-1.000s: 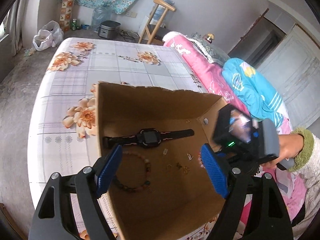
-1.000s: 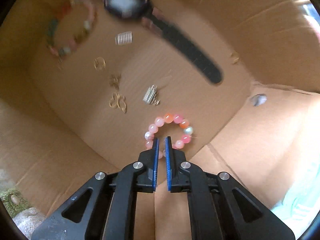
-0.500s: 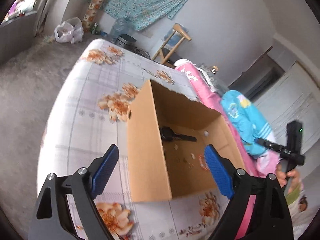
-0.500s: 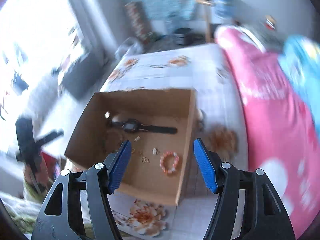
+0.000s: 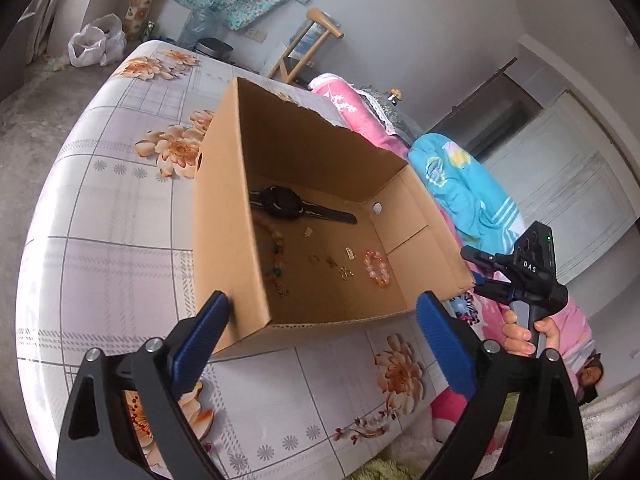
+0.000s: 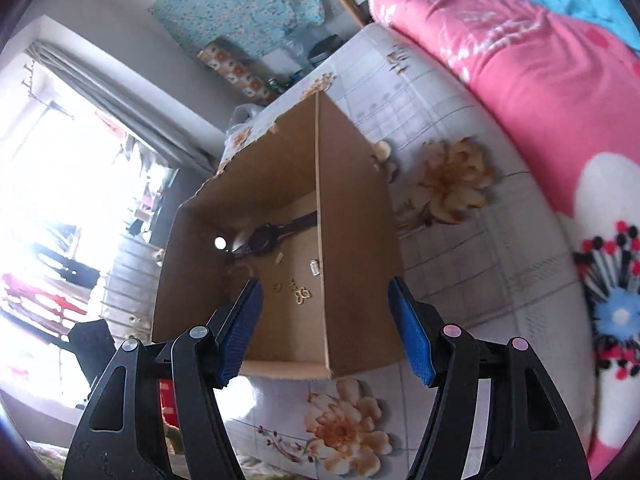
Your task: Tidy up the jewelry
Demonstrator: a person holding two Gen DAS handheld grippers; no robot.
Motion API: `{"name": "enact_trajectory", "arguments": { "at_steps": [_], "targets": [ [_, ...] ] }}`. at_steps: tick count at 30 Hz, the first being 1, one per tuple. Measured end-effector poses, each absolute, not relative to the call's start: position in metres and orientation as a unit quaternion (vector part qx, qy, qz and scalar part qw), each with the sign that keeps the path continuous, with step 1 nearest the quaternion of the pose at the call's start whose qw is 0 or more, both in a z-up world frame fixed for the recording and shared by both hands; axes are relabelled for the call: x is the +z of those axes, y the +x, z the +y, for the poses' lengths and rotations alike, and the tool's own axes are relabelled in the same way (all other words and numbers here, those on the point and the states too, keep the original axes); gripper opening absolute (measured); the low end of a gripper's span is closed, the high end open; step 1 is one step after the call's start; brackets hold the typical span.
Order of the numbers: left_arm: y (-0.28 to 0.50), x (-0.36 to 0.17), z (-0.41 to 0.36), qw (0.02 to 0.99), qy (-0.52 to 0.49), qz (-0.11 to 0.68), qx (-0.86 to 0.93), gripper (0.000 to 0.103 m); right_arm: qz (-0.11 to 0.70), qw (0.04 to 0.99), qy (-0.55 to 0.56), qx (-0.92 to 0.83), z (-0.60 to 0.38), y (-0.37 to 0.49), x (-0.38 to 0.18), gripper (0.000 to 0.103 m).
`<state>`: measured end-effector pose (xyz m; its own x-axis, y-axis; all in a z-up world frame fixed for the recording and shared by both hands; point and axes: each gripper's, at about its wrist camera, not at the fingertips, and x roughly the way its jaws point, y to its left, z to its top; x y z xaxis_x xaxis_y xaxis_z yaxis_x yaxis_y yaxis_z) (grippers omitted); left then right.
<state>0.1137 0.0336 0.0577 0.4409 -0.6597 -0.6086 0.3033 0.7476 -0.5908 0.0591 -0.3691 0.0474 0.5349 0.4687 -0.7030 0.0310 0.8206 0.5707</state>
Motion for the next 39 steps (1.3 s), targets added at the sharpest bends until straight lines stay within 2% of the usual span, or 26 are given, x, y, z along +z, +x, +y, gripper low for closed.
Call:
{"name": "enact_trajectory", "arguments": {
  "at_steps": [18,22,27,32,39],
  "targets": [
    [0.112,0.061,0.014,0.838,-0.158,0.450,-0.264,0.097,0.471,0.819,0.269,0.188,-0.370,0.058,0.047,0.064],
    [0.117,0.060,0.019,0.832,-0.180,0.453,-0.264,0.097,0.481,0.812,0.267,0.195,-0.374,0.064,0.045,0.062],
    [0.128,0.057,0.021,0.830,-0.200,0.455,-0.254,0.097,0.494,0.811,0.250,0.190,-0.373,0.073,0.034,0.052],
    [0.135,0.057,0.014,0.834,-0.184,0.461,-0.242,0.097,0.498,0.820,0.227,0.171,-0.377,0.073,0.030,0.028],
    [0.132,0.058,0.009,0.841,-0.176,0.458,-0.227,0.097,0.494,0.830,0.198,0.165,-0.374,0.069,0.031,0.027]
  ]
}}
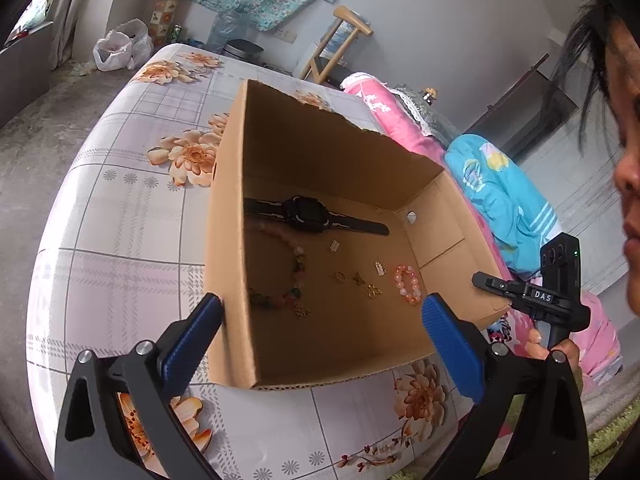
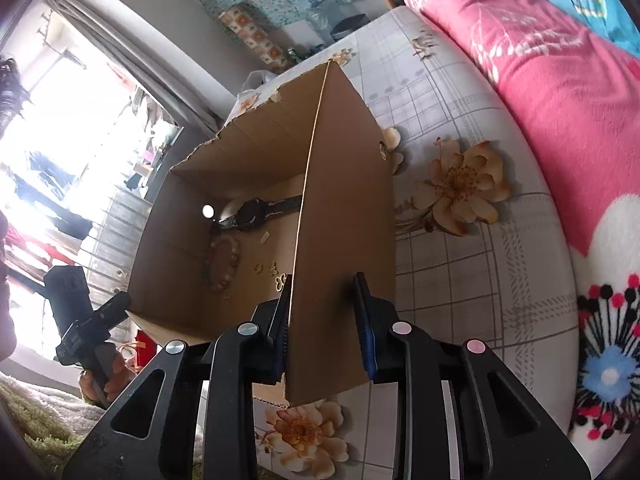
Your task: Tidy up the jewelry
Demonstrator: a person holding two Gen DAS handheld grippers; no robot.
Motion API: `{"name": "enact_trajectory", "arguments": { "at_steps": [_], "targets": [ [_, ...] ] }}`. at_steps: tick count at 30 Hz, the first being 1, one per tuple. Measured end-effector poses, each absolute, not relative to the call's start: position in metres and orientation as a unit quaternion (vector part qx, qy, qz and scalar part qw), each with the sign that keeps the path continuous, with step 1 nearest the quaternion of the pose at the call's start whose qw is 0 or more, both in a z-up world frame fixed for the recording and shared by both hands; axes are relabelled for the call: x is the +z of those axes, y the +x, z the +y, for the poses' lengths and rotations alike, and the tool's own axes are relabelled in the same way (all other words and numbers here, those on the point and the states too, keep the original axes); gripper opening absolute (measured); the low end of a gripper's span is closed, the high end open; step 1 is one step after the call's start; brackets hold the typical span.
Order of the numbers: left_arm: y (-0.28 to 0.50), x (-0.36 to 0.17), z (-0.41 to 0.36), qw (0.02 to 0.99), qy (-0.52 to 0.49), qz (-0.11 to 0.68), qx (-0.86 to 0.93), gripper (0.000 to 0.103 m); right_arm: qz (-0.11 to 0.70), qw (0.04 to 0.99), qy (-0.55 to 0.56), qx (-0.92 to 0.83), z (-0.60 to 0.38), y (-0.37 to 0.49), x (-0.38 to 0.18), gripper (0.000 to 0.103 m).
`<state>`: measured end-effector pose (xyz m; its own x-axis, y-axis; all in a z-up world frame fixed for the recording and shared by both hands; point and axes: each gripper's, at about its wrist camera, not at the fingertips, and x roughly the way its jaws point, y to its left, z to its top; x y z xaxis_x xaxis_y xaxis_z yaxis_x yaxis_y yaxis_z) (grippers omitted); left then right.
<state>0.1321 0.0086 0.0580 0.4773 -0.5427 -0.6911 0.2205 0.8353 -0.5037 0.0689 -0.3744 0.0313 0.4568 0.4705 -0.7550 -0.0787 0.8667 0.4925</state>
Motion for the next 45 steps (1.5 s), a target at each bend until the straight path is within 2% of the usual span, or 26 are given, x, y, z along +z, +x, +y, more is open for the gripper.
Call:
{"name": "enact_trajectory", "arguments": {
  "at_steps": [23,24,26,30,35,41,45],
  "targets": [
    [0.069,0.057,0.000,0.858,-0.133,0.431,-0.246,0.097,0.468,0.853,0.206,0.107,-0.373,0.015,0.032,0.028],
    [0.065,0.060,-0.002,0.863,-0.128,0.429,-0.235,0.097,0.462,0.856,0.208,0.099,-0.374,0.009,0.035,0.030],
    [0.055,0.067,-0.002,0.873,-0.116,0.421,-0.218,0.097,0.443,0.869,0.205,0.084,-0.374,-0.002,0.045,0.048],
    [0.030,0.083,0.000,0.891,-0.101,0.396,-0.196,0.097,0.394,0.902,0.171,0.040,-0.369,-0.043,0.072,0.061],
    [-0.001,0.097,-0.006,0.901,-0.089,0.386,-0.179,0.097,0.362,0.924,0.125,0.010,-0.348,-0.085,0.080,0.080],
    [-0.028,0.106,-0.022,0.917,-0.050,0.367,-0.149,0.097,0.355,0.933,0.063,-0.017,-0.319,-0.106,0.068,0.093],
    [-0.035,0.105,-0.030,0.921,-0.038,0.367,-0.129,0.097,0.339,0.940,0.024,-0.028,-0.303,-0.115,0.066,0.095]
  ]
}}
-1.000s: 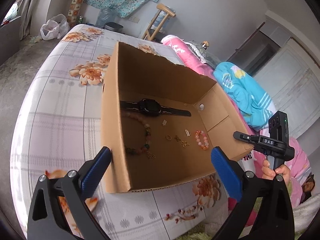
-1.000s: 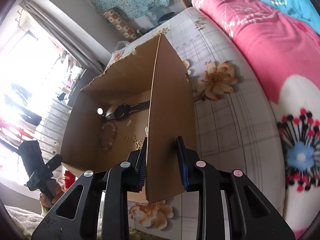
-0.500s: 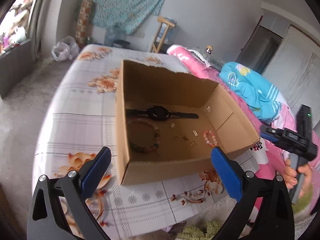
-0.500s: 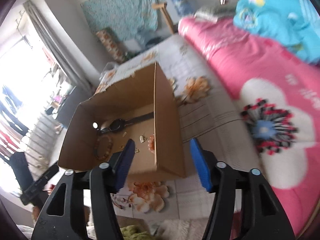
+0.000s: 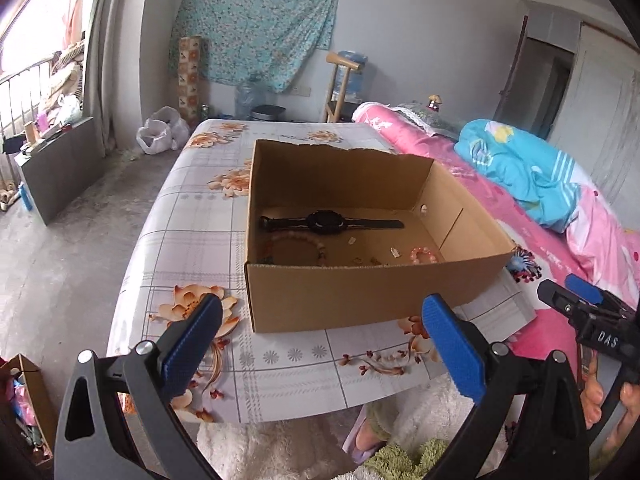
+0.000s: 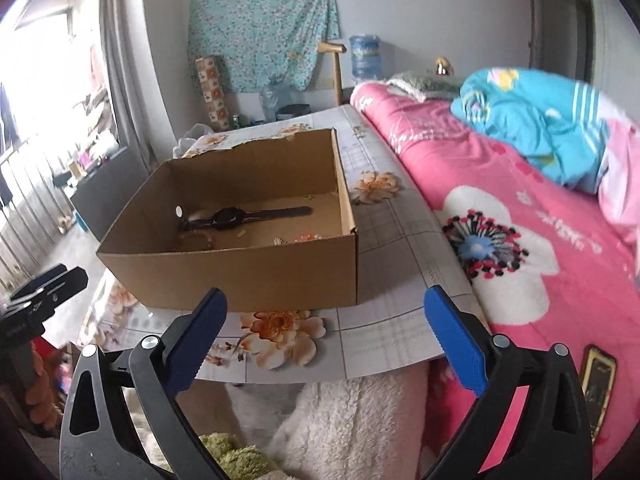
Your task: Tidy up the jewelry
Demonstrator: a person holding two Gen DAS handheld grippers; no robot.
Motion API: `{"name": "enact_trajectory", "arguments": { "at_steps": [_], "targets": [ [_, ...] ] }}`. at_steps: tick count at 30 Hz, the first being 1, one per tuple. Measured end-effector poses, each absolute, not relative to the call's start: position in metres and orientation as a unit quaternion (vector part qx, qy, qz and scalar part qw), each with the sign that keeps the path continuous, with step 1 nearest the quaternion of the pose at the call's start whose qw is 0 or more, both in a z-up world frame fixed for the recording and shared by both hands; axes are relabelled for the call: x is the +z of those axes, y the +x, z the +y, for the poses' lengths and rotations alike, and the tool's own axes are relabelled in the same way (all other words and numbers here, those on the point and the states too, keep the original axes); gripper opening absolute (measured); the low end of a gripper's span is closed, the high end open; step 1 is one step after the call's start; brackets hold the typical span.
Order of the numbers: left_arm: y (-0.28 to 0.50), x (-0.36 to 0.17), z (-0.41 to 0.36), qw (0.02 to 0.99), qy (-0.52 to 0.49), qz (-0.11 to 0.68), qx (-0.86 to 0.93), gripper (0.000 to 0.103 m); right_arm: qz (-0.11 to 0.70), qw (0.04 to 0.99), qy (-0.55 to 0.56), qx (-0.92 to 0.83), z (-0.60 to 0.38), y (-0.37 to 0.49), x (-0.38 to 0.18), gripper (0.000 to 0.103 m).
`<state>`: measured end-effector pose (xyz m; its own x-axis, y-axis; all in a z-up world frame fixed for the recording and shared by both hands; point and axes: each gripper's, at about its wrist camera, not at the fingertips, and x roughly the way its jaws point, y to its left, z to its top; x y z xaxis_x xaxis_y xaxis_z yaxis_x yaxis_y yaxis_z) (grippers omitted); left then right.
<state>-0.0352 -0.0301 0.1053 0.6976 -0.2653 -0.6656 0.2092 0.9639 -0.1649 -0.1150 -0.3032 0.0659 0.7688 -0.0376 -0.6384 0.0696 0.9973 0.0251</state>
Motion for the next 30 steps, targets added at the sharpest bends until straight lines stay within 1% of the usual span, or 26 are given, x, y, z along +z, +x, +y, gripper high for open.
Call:
{"name": "enact_trajectory", "arguments": {
  "at_steps": [6,14,17,21,23,30],
  "targets": [
    [-0.043,0.106,-0.037,0.935,-0.001,0.347,-0.074,0.097,0.317,0.947,-0.011,-0.057,-0.288,-0.122,0.063,0.095],
    [-0.035,0.097,-0.051,0.927,0.032,0.363,-0.085,0.097,0.300,0.952,-0.028,-0.060,-0.278,-0.123,0.065,0.095],
    [-0.028,0.095,-0.061,0.920,0.028,0.381,-0.087,0.097,0.326,0.944,-0.020,-0.034,-0.280,-0.113,0.062,0.095],
    [-0.010,0.083,-0.071,0.897,0.028,0.436,-0.068,0.097,0.402,0.915,-0.003,-0.021,-0.285,-0.089,0.047,0.095],
    [0.001,0.076,-0.075,0.882,0.028,0.467,-0.055,0.097,0.421,0.907,-0.003,-0.009,-0.284,-0.079,0.041,0.095],
    [0.017,0.061,-0.077,0.861,0.021,0.507,-0.035,0.097,0.478,0.878,0.001,0.004,-0.281,-0.047,0.025,0.095]
  ]
}}
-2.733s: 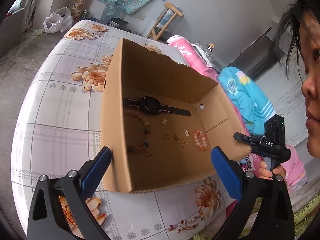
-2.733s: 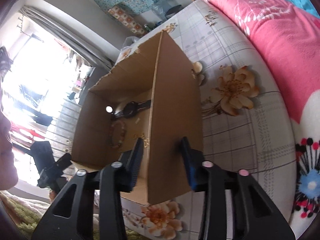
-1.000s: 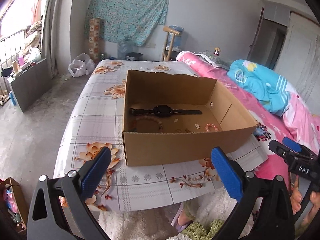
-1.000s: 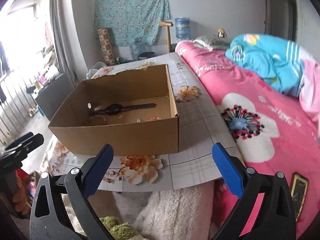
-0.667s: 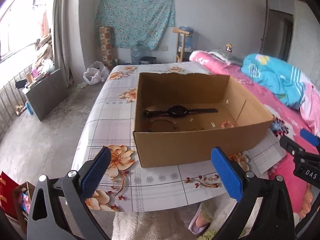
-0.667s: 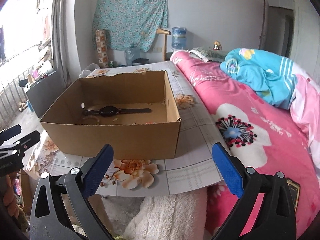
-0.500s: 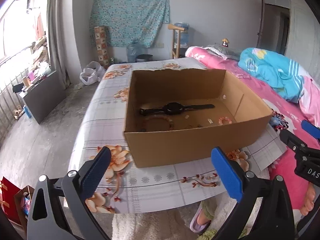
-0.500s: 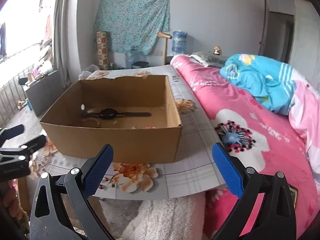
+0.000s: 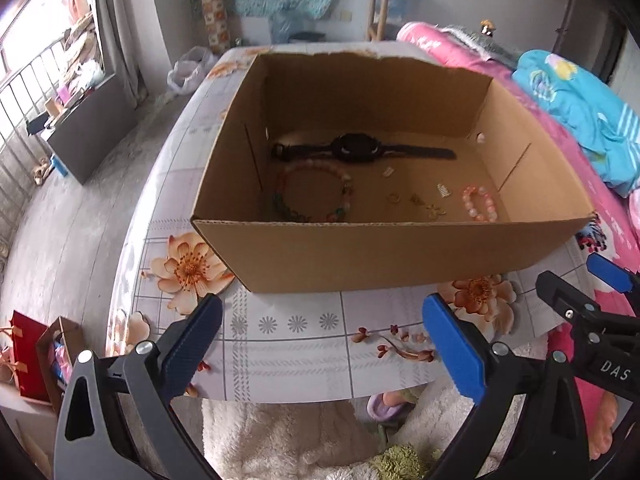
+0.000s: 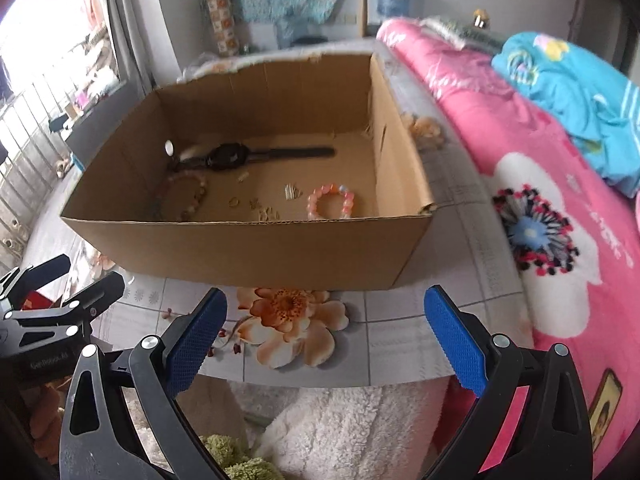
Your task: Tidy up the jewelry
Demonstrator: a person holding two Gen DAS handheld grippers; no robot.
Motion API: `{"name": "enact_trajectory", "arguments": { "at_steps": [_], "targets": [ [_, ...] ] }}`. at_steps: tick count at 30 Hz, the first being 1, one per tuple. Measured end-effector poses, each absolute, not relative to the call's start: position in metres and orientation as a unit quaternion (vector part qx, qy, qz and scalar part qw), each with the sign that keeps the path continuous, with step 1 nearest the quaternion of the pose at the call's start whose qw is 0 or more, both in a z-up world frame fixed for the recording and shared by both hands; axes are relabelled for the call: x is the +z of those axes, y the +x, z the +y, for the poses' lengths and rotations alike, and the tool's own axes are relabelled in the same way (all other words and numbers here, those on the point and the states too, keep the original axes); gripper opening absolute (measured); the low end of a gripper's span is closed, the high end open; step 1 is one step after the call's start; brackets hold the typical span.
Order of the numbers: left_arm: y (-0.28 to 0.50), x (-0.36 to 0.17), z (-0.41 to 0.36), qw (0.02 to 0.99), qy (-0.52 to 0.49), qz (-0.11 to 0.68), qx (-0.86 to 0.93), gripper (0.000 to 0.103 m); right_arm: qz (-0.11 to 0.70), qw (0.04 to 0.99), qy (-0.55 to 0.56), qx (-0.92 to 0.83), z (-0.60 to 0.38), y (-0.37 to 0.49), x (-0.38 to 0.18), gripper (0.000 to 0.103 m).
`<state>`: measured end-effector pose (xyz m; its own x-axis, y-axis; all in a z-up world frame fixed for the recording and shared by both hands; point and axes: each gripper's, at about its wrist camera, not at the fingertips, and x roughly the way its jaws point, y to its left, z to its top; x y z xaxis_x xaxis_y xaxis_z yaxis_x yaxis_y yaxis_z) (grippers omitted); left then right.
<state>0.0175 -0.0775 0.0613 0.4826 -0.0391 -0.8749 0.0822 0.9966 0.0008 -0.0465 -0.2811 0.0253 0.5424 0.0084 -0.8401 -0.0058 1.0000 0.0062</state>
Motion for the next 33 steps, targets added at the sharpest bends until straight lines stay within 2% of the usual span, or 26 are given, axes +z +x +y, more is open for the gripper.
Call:
{"name": "enact_trajectory", "arguments": {
  "at_steps": [13,33],
  "targets": [
    [0.037,0.049,-0.070,0.847,0.016,0.531,-0.019,0.097,0.503,0.864,0.012,-0.004,-0.279,-0.023,0.018,0.095],
    [0.042,0.045,-0.069,0.845,0.011,0.534,-0.025,0.097,0.499,0.866,-0.004,-0.018,-0.276,-0.017,0.023,0.095]
  ]
}}
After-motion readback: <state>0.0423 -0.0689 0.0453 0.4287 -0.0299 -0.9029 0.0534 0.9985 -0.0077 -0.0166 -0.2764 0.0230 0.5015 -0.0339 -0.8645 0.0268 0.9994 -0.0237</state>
